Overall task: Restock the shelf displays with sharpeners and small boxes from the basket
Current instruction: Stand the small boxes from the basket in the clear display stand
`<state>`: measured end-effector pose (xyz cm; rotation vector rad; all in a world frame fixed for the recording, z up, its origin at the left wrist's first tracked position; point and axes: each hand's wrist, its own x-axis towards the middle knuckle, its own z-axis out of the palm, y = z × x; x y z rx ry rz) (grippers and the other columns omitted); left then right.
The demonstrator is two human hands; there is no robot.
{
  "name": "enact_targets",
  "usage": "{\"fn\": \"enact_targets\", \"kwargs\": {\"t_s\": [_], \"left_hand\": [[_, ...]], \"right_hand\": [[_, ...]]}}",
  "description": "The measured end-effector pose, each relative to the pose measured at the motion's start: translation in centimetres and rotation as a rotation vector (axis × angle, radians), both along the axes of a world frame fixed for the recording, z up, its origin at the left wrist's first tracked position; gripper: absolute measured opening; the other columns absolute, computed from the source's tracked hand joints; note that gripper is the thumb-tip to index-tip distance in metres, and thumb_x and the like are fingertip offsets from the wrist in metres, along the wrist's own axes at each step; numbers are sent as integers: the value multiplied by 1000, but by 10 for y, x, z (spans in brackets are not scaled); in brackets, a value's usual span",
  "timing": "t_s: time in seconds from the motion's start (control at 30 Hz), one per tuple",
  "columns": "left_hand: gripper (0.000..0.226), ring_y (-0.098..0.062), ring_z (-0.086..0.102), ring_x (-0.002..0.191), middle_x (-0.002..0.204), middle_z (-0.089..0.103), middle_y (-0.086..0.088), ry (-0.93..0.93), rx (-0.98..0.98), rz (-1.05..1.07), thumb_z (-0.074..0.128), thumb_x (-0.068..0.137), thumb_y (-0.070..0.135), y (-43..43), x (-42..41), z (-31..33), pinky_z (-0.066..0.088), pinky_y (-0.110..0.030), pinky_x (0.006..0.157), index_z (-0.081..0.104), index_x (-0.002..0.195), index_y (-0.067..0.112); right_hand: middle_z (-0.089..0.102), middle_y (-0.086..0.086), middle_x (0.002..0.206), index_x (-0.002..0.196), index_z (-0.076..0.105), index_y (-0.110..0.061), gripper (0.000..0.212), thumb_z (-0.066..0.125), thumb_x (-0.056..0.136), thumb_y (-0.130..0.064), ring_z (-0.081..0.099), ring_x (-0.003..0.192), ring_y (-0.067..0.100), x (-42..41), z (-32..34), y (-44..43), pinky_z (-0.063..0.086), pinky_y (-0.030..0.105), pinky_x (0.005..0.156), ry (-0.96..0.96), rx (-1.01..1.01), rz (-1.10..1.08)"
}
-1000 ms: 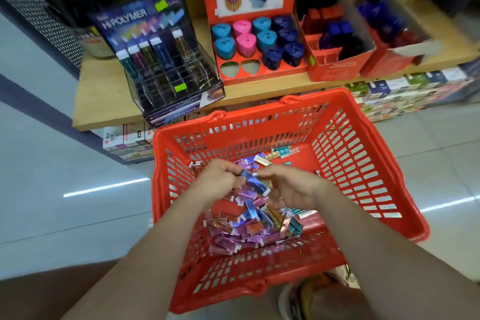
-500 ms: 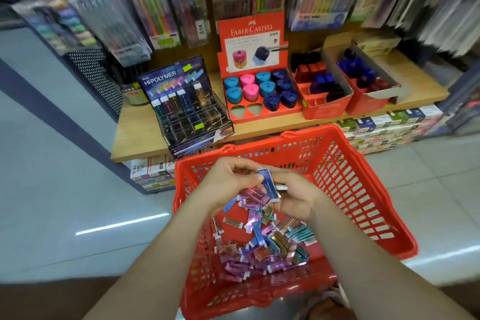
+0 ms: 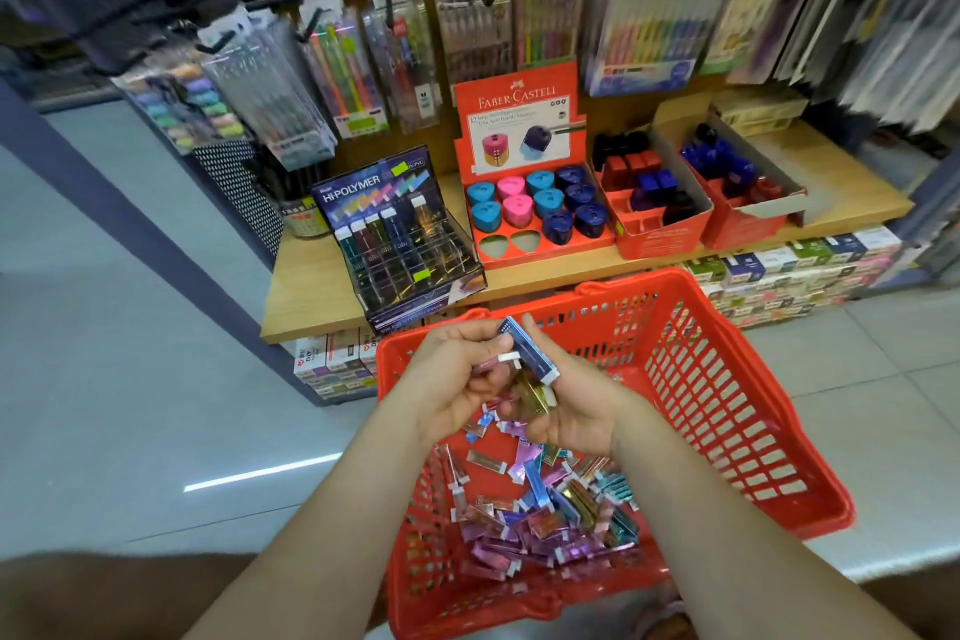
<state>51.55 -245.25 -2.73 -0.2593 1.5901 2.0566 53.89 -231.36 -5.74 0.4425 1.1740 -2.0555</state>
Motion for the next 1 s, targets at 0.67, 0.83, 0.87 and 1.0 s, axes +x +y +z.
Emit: {"fn": "enact_targets", "kwargs": {"t_s": [0.67, 0.83, 0.87, 1.0], "left_hand": [[14, -4, 61, 63, 71, 67, 6, 647, -840, -131, 80, 75, 24, -36, -63, 37, 53, -26, 67, 71, 85, 26], [14, 2, 48, 55, 64, 58, 9, 765, -897, -35, 81, 74, 21, -48, -84, 44, 41, -13, 54, 67, 75, 26], [12, 2, 51, 58, 67, 61, 9, 766, -886, -38, 80, 76, 22, -52, -88, 45, 43, -13, 57, 68, 77, 25], [5, -11, 64, 73, 77, 70, 1, 424, -664, -84, 70, 86, 22, -83, -118, 55, 56, -27, 72, 73, 85, 18]], "right_hand": [[65, 5, 73, 89, 66, -15, 9, 62, 91, -22, 72, 73, 22, -31, 36, -20, 37, 16, 37, 36, 27, -54], [66, 3, 72, 85, 67, -14, 6, 62, 89, -14, 69, 74, 19, -53, 42, -47, 37, 17, 37, 125, 18, 21], [65, 2, 70, 85, 66, -14, 6, 62, 89, -12, 67, 68, 16, -59, 44, -52, 37, 17, 37, 146, 27, 0], [61, -9, 55, 80, 67, -18, 13, 63, 92, -14, 50, 42, 3, -80, 44, -69, 33, 16, 36, 260, 234, -55]]}}
